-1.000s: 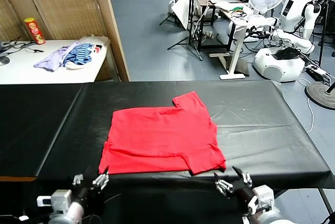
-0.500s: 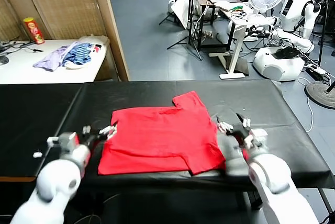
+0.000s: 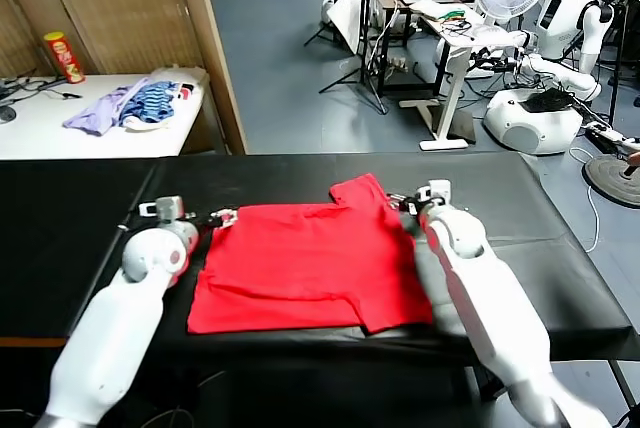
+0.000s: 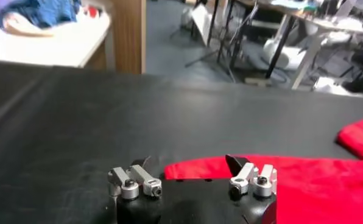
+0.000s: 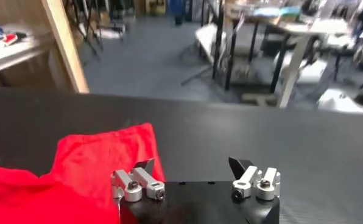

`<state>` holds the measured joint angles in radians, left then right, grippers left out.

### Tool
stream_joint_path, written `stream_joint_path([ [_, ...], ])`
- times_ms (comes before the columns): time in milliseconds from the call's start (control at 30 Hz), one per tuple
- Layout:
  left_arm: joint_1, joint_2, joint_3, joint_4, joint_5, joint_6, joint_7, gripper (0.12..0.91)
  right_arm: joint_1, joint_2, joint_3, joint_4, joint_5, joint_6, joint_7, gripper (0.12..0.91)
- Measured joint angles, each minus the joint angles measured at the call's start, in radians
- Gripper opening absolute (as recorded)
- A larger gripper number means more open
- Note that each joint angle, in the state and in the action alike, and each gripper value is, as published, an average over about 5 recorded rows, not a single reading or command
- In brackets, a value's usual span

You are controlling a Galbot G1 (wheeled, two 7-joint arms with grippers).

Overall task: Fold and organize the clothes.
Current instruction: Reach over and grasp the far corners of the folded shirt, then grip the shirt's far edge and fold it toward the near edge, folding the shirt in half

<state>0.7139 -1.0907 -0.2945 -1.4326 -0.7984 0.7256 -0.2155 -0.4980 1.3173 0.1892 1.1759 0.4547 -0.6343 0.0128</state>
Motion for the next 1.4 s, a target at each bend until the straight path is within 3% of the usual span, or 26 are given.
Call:
stream_joint_path([
  [100,-0.015,-0.003,0.002,0.033,0.001,0.002,0.017,0.793,0.012,0.015,0.004,-0.031,-0.001,-0.003,-0.009,0.743],
  [200,-0.022,-0.005,0.003,0.048,0.002,0.002,0.032,0.722,0.016,0.025,0.008,-0.046,-0.001,-0.003,-0.014,0.599],
  [433,-0.02,-0.004,0.003,0.04,0.002,0.0,0.05,0.34,0.004,0.039,0.021,-0.048,-0.008,0.031,-0.01,0.237],
  [533,-0.018,-0.005,0.003,0.035,0.005,-0.004,0.055,0.192,-0.008,0.041,0.032,-0.04,-0.01,0.074,-0.006,0.135],
  [633,-0.014,-0.009,0.0,0.029,0.018,-0.017,0.065,0.132,-0.027,0.036,0.043,-0.017,-0.006,0.132,-0.013,0.123],
  [800,0.0,-0.016,-0.019,0.003,0.046,-0.045,0.08,0.128,-0.083,0.015,0.056,0.057,-0.004,0.212,-0.042,0.123],
  [933,0.023,-0.013,-0.038,-0.043,0.05,-0.053,0.078,0.128,-0.149,-0.015,0.068,0.151,0.002,0.235,-0.057,0.123],
  [1133,0.093,0.012,-0.074,-0.156,0.042,-0.055,0.066,0.128,-0.275,-0.081,0.105,0.339,0.031,0.199,-0.049,0.123],
  [1400,0.257,0.07,-0.147,-0.365,0.035,-0.04,0.037,0.128,-0.432,-0.168,0.158,0.553,0.04,0.107,0.013,0.123],
])
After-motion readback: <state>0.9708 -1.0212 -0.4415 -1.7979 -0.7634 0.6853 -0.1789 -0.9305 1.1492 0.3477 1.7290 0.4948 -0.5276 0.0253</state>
